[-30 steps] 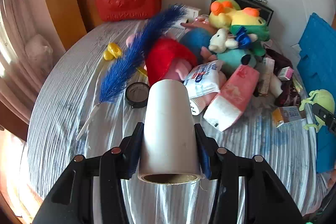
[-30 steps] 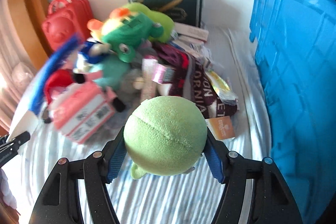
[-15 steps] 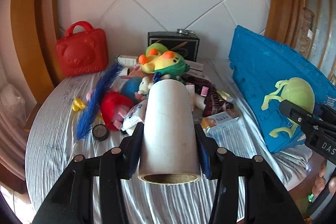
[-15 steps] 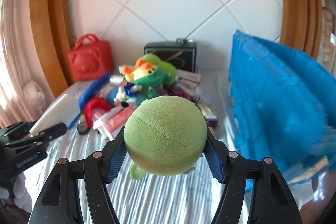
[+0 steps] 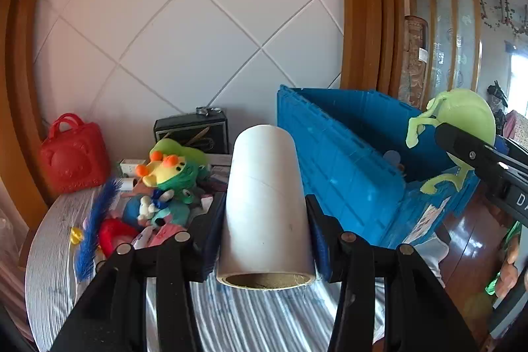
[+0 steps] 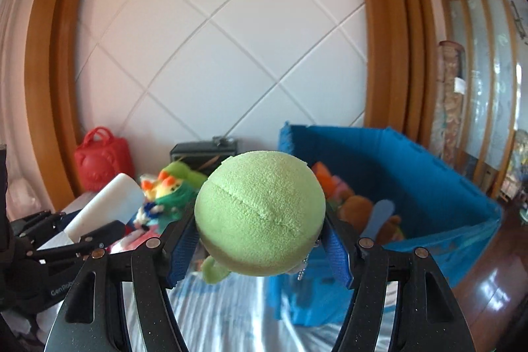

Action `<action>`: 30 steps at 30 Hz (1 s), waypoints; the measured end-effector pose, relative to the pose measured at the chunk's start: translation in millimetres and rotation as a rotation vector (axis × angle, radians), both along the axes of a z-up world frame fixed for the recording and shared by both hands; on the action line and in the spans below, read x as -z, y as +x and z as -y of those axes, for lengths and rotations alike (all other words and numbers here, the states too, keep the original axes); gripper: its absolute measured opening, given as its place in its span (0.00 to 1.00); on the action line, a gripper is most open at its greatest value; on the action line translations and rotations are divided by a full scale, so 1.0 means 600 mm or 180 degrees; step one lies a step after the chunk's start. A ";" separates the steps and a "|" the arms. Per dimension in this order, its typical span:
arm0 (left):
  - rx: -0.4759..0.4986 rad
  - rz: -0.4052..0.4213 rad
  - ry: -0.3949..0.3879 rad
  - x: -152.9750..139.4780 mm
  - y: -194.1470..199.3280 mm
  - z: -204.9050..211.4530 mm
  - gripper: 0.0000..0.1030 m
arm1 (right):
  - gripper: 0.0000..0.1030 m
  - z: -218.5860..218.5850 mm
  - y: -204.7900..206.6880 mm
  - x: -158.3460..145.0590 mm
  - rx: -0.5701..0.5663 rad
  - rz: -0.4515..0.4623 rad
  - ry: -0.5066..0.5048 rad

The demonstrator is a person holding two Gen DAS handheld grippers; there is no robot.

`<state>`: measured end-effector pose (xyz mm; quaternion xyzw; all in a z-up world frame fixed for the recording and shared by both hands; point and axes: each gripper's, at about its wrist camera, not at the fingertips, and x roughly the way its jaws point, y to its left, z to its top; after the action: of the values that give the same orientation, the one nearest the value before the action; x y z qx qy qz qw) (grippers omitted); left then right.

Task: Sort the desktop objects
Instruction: 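Lift the paper tube and green ball plush and carry both over the crate, then open both tools to drop the paper tube and ball plush into the crate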

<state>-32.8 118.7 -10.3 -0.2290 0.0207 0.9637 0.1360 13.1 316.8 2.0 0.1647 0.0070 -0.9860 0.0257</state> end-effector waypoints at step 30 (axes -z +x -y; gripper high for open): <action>-0.0114 0.0421 -0.0195 -0.001 -0.167 -0.572 0.45 | 0.66 -0.544 -0.184 0.038 0.0231 0.0251 0.0138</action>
<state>-133.0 462.1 -9.9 -0.2966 0.0371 0.9476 0.1126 -97.6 643.5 -20.6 0.2041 0.0213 -0.9786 -0.0134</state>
